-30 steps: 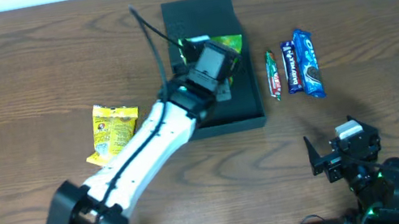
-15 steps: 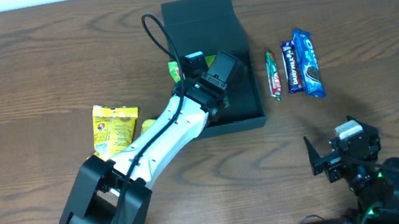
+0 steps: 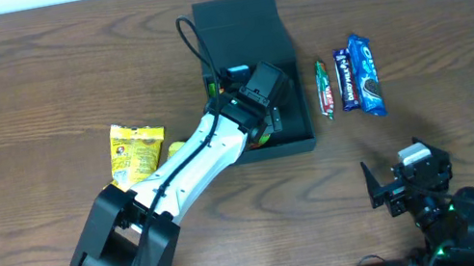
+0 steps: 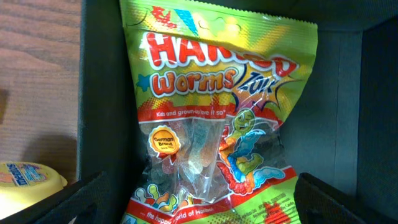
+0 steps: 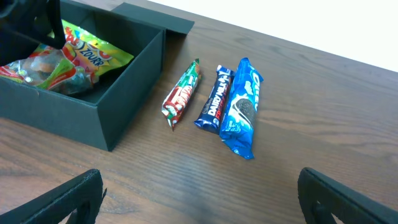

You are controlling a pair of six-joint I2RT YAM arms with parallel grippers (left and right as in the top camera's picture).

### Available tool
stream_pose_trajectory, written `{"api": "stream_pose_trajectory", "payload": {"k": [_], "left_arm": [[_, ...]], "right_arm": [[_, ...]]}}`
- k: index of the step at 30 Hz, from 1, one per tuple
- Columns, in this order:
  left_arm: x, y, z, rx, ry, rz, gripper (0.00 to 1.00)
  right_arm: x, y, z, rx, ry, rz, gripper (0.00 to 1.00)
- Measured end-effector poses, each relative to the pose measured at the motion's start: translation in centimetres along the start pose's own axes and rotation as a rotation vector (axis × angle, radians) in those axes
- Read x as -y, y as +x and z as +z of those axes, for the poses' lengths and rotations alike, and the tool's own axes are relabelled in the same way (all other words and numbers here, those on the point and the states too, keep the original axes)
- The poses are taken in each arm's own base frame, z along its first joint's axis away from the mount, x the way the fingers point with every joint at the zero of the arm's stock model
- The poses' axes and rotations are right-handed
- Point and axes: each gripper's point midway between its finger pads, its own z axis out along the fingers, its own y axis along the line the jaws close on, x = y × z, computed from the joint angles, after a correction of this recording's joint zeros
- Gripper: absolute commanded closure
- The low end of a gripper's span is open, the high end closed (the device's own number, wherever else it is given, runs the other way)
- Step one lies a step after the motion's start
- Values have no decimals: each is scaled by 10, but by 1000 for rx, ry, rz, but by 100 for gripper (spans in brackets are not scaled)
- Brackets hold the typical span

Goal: Pack container
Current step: 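Carry the Haribo bag into the green box and release it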

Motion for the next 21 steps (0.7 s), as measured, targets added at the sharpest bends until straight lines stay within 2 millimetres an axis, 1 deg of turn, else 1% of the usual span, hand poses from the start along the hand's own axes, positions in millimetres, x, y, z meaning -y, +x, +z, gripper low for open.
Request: {"api": "stream_pose_trajectory", "payload": {"k": [5, 9, 10, 13, 15, 17, 18, 21], "left_arm": [[1, 0, 0, 0, 3, 24, 5], [6, -3, 0, 9, 30, 22, 5], [8, -3, 0, 5, 39, 24, 5], [12, 0, 0, -10, 60, 31, 5], [13, 0, 0, -12, 66, 31, 5], [14, 1, 0, -14, 70, 31, 5], [14, 1, -1, -16, 74, 35, 5], [17, 3, -1, -25, 87, 62, 5]], "right_arm": [[0, 0, 0, 0, 0, 0, 1], [-2, -3, 0, 13, -13, 7, 1], [-7, -5, 0, 23, -43, 34, 1], [-32, -12, -3, 51, -193, 186, 1], [-41, -21, -6, 75, -263, 282, 1], [-46, -32, -9, 103, -310, 378, 1], [-46, -38, -10, 118, -323, 412, 1], [-42, -66, -15, 219, -343, 461, 1]]}}
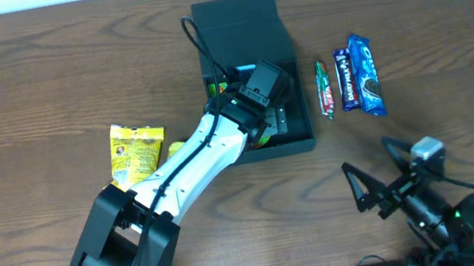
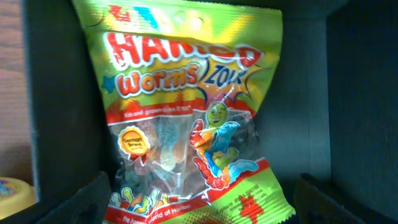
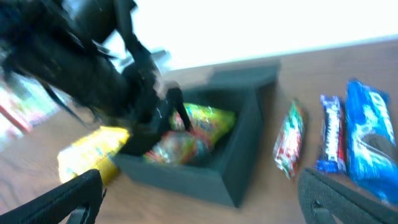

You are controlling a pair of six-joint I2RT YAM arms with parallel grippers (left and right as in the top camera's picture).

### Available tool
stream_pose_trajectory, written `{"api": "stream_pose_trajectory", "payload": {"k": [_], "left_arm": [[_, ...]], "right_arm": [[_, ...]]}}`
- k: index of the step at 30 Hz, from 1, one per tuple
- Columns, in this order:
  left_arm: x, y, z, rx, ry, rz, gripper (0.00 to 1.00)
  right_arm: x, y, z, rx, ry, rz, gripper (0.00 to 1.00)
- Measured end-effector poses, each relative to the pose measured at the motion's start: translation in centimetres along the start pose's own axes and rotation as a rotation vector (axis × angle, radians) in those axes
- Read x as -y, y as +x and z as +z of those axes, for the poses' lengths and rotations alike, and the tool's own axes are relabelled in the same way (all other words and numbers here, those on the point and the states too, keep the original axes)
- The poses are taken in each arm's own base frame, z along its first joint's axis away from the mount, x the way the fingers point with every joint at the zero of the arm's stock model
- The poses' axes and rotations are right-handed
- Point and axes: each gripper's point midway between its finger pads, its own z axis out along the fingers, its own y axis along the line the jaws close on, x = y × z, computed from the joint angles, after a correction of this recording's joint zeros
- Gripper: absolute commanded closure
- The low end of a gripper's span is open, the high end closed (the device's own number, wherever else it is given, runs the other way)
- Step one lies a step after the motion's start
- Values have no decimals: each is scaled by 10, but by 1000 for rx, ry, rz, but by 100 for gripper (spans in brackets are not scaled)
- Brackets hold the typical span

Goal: Pack container
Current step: 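Carry the Haribo bag into the green box and release it, then reach the right gripper to the blue Oreo pack and grasp it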

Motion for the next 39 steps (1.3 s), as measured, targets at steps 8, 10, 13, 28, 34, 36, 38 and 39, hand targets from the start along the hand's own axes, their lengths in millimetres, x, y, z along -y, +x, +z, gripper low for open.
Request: {"api": "stream_pose_trajectory", "payload": {"k": [8, 10, 13, 28, 34, 36, 38, 39], "left_arm": [[7, 6, 0, -35, 45, 76, 5], [8, 7, 0, -40, 52, 81, 5], [8, 8, 0, -45, 55, 83, 5], [14, 6, -10, -44, 103, 77, 5], [17, 7, -11, -50, 121, 86, 5], [18, 5, -11, -45, 124, 89, 5], [16, 4, -10, -43, 124, 87, 5], [15, 2, -10, -42, 123, 84, 5]], "right_arm": [[35, -27, 8, 75, 164, 44, 1], [52, -18, 16, -11, 225, 101, 1], [70, -17, 26, -112, 287, 143, 1], [141, -27, 98, -356, 327, 155, 1], [182, -8, 114, -502, 455, 202, 2], [193, -6, 124, -552, 493, 187, 6], [202, -4, 135, -588, 519, 166, 7], [206, -3, 141, -602, 531, 154, 7]]}}
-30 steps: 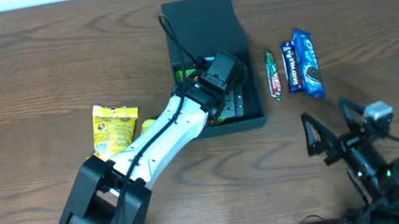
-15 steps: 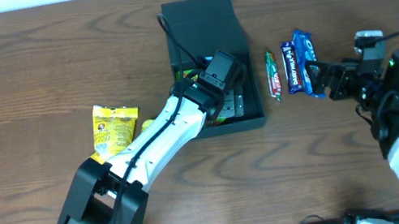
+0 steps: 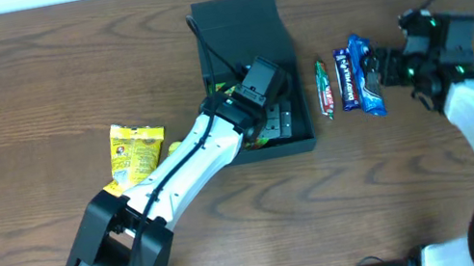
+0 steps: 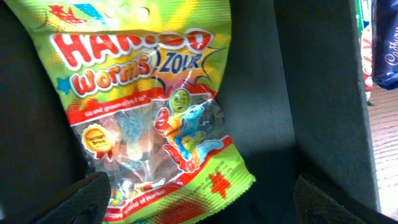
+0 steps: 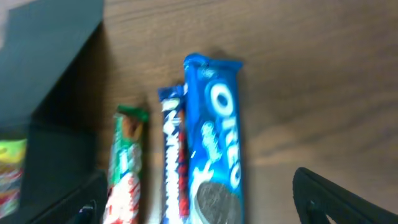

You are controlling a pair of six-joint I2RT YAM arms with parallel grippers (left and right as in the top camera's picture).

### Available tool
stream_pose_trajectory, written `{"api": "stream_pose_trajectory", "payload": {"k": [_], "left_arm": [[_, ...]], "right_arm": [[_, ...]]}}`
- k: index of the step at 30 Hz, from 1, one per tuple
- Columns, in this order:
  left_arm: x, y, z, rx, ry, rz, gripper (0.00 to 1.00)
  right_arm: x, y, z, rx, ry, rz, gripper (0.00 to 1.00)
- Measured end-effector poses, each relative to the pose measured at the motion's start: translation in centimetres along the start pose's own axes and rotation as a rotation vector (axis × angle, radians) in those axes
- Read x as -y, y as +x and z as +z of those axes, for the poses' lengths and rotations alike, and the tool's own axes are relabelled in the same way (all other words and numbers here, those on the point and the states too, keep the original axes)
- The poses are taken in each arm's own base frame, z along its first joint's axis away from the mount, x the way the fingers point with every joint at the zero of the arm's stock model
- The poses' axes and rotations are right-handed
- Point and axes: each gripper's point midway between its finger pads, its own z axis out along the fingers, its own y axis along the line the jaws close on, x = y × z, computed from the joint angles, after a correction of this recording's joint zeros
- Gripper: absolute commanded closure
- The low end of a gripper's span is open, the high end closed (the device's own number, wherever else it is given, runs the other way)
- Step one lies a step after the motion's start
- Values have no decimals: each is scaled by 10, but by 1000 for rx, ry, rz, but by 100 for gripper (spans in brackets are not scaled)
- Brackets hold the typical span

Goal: Pack container
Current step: 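Reach the right gripper to the blue Oreo pack and grasp it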

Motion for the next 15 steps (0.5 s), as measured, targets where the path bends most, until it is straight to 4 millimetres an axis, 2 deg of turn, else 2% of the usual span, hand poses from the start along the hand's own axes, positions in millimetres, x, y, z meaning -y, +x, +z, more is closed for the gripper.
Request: {"api": "stream_pose_trajectory", "payload": {"k": [5, 10, 13, 15], "left_arm": [[-11, -6, 0, 4, -11, -21, 5], [-18, -9, 1, 6, -19, -38, 4], [-19, -10, 1, 5, -17, -40, 5], [-18, -9, 1, 1, -10, -41, 5]], "right_arm": [[2, 1, 32, -54, 47, -39, 14], [7, 25, 63, -142, 99, -61, 17], [13, 36, 73, -177, 126, -65, 20], [14, 35, 74, -177, 132, -69, 26]]}}
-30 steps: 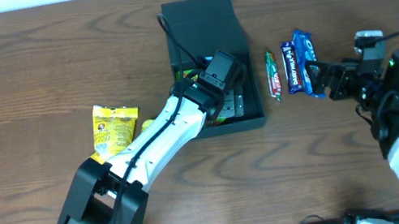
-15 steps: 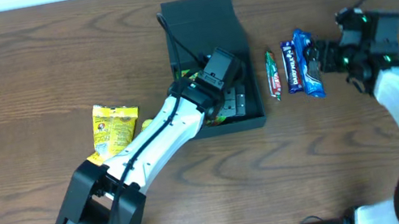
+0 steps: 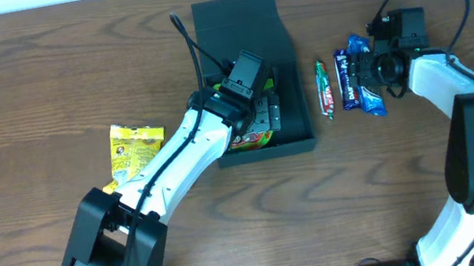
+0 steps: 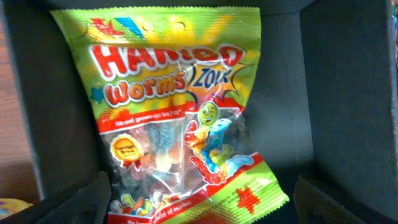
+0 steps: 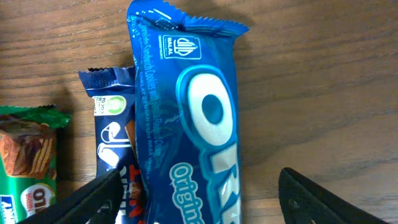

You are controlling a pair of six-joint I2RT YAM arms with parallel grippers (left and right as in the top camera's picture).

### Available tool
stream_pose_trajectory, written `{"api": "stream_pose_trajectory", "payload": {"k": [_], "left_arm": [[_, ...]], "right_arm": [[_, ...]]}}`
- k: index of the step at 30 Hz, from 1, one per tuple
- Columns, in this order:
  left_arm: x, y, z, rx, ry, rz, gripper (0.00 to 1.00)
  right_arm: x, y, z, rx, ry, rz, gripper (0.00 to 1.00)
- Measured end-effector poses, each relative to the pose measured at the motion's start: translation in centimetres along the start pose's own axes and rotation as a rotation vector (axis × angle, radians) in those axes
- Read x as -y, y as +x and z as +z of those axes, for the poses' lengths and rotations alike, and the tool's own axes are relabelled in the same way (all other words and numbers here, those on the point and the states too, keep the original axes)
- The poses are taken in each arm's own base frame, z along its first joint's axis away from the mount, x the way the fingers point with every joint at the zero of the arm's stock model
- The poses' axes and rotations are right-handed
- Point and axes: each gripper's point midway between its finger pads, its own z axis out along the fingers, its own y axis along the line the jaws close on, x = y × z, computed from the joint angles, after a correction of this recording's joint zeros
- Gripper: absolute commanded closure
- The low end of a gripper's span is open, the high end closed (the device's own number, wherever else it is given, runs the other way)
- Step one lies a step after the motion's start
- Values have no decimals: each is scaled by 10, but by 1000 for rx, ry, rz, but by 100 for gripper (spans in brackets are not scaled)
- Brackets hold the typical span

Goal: Pack container
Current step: 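Reach the right gripper to the blue Oreo pack and grasp it, then place the Oreo pack into the box beside the Haribo bag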

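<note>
The black container (image 3: 294,94) stands open at mid-table with a Haribo Worms bag (image 4: 174,124) lying flat inside. My left gripper (image 4: 199,202) hangs open over the near end of that bag, one finger (image 4: 68,199) on each side, holding nothing. To the right of the box lie a blue Oreo pack (image 5: 193,124), a Dairy Milk bar (image 5: 112,143) and a green wafer bar (image 5: 28,155), side by side. My right gripper (image 5: 199,199) is open low over the Oreo pack, its fingers (image 5: 317,193) set wide of it.
A yellow snack bag (image 3: 134,149) lies on the wood left of the box, with a small yellow round item (image 4: 11,205) beside the box wall. The box lid (image 3: 236,14) sticks out at the back. The right arm's cable loops above the bars.
My right gripper has come closer to the Oreo pack, which now fills its view between the open fingers. My left gripper has shifted a little leftward over the Haribo bag, still open.
At first my right arm sat folded at the table's front right, while my left gripper stood open over the Haribo bag in the box. Then the right arm was raised and turned toward the box. Later it was beside the bars, and now sits over the Oreo pack.
</note>
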Motion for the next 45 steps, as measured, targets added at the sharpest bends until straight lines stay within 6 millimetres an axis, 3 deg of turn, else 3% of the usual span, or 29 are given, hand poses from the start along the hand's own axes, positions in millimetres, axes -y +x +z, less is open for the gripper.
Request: {"api": "stream_pose_trajectory", "payload": {"k": [4, 11, 18, 23, 28, 31, 35, 39, 40, 42, 45], "left_arm": [[1, 1, 0, -4, 6, 0, 5], [1, 1, 0, -5, 9, 0, 5], [1, 1, 0, -5, 9, 0, 5], [2, -1, -3, 3, 13, 26, 5], [5, -20, -32, 89, 23, 52, 5], [2, -38, -69, 197, 13, 52, 5], [-14, -53, -121, 310, -16, 28, 5], [-43, -59, -158, 367, -60, -26, 4], [-50, -59, -162, 369, -72, -37, 5], [-61, -57, -165, 363, -96, -55, 4], [-73, -51, -163, 330, -125, -76, 5]], "right_arm": [[4, -1, 2, -1, 24, -5, 37], [10, 13, 11, -54, 52, -27, 37], [12, 16, 11, -65, 62, -49, 62], [13, 16, 11, -68, 64, -52, 65], [12, 23, 1, -151, 64, -46, 78], [7, 11, -16, -188, 49, -43, 84], [-11, -23, -51, -161, -11, -46, 87], [-48, -50, -107, -75, -89, -78, 85], [-54, -52, -113, -66, -97, -84, 84], [-89, -46, -140, -60, -147, -105, 84], [-128, -26, -148, -113, -196, -112, 87]]}}
